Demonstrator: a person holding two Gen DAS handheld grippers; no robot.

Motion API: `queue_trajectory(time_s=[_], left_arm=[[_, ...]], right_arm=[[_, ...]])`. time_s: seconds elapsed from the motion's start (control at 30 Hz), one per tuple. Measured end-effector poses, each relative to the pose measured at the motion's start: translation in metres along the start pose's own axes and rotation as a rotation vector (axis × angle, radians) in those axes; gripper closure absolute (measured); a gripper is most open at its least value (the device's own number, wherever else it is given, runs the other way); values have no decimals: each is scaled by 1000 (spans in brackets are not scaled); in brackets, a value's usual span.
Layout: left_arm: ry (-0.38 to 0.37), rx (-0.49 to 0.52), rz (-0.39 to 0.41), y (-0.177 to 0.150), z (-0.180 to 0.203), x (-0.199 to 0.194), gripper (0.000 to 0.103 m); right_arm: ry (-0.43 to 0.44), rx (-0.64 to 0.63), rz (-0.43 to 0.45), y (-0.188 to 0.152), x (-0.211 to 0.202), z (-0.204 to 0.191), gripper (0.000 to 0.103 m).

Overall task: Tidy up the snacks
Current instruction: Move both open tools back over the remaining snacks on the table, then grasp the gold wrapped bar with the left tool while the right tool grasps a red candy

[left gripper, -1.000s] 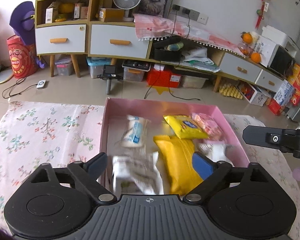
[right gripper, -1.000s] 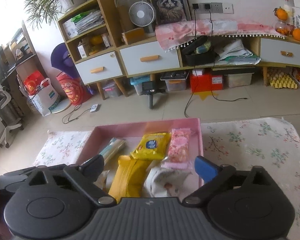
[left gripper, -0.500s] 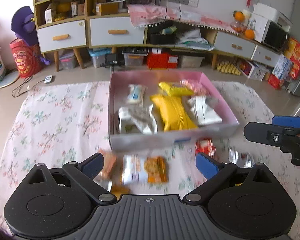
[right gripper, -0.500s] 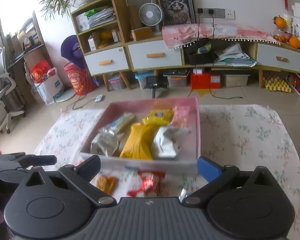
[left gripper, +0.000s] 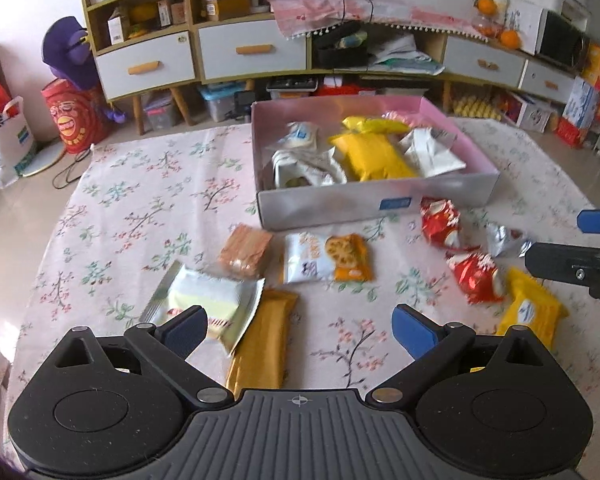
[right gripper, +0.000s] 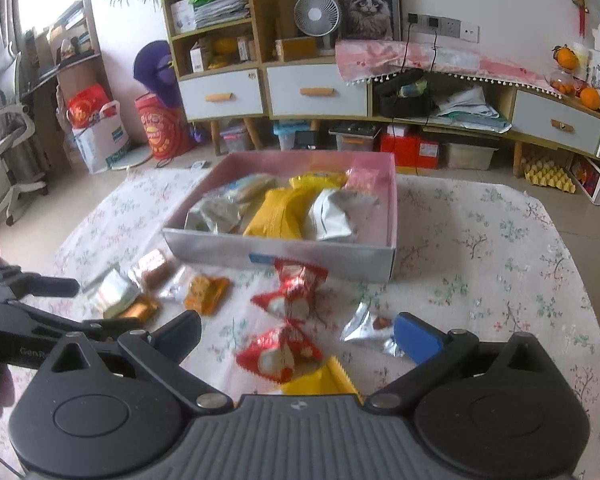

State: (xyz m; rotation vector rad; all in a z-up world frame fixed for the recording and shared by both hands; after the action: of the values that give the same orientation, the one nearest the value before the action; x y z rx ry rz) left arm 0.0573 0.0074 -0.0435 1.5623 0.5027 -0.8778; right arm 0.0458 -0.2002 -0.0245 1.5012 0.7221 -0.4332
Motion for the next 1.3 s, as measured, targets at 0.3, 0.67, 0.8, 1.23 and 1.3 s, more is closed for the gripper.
queue_trajectory(time_s=[0.3, 0.67, 0.8, 1.23, 1.3], left_arm=[[40, 38, -2, -5, 1, 2, 4], [62, -12, -72, -10, -14, 22, 3], [79, -25, -98, -14, -25, 33, 3], [-59, -156, -169, -13, -57, 47, 19], [-67, -152, -172, -13, -56, 46, 24]], right_arm=[[-28, 47, -19, -7, 10, 3, 13], [-47, 26, -62, -12, 28, -4, 13], [-44, 6, -70, -11, 35, -11, 13], [-9, 12, -129, -15, 62, -18, 25], [-12, 15, -140, -17, 64, -16, 34]])
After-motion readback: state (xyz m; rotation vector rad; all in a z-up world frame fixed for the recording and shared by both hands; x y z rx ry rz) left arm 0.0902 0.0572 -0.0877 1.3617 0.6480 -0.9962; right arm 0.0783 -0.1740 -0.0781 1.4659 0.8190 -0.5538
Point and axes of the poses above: each gripper's, at about its wrist camera, not at the fingertips, and x roughly the way its jaws point, z to its right, y to its top, the point moved 5 cm from there along x, roughly the way its jaws point, and after that the axes turned 1 degree about -x, right-handed, at the moved point
